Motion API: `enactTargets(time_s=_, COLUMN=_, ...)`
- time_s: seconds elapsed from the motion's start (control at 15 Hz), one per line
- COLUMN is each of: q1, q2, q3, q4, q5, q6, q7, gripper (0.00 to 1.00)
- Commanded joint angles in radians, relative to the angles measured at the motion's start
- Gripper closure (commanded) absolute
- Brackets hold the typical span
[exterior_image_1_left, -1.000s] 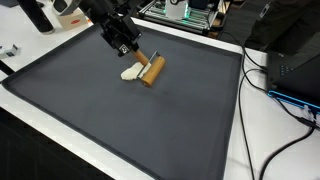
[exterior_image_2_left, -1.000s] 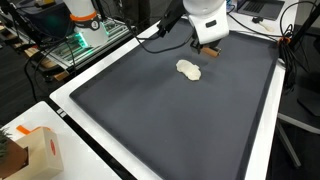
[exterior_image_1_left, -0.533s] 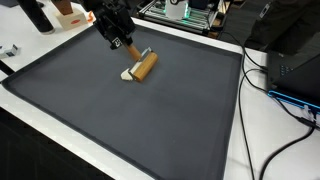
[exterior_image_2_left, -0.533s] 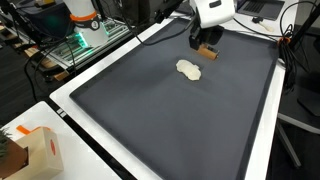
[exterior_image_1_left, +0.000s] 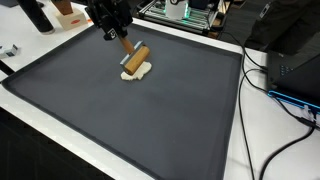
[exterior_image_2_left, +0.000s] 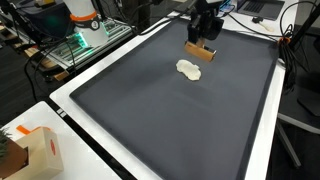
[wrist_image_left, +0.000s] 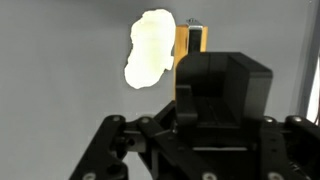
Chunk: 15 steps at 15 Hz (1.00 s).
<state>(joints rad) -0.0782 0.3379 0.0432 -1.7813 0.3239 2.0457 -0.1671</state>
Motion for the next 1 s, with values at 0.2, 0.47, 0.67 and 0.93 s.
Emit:
enactTargets(time_s=0.2, q1=0.024, q2=-0.071, q3=-0.007, q4=-0.018, q5=-0.119, q6=-0.033, q7=-0.037, gripper=0.81)
enactTargets(time_s=0.47, q1=0.028, q2=-0.102, q3=0.005, q4=-0.022, q5=-0.161, q6=-0.054, q7=-0.141, gripper=0.81)
enactTargets(time_s=0.67, q1=0.027, q2=-0.130, q3=0.016, q4=-0.022, q5=-0.181, q6=-0.099, q7=-0.288, gripper=0.81)
enactTargets(time_s=0.93, q1=0.030, q2=-0.166, q3=0.023, q4=-0.018, q5=-0.203, q6=-0.156, q7=-0.466, gripper=0.81)
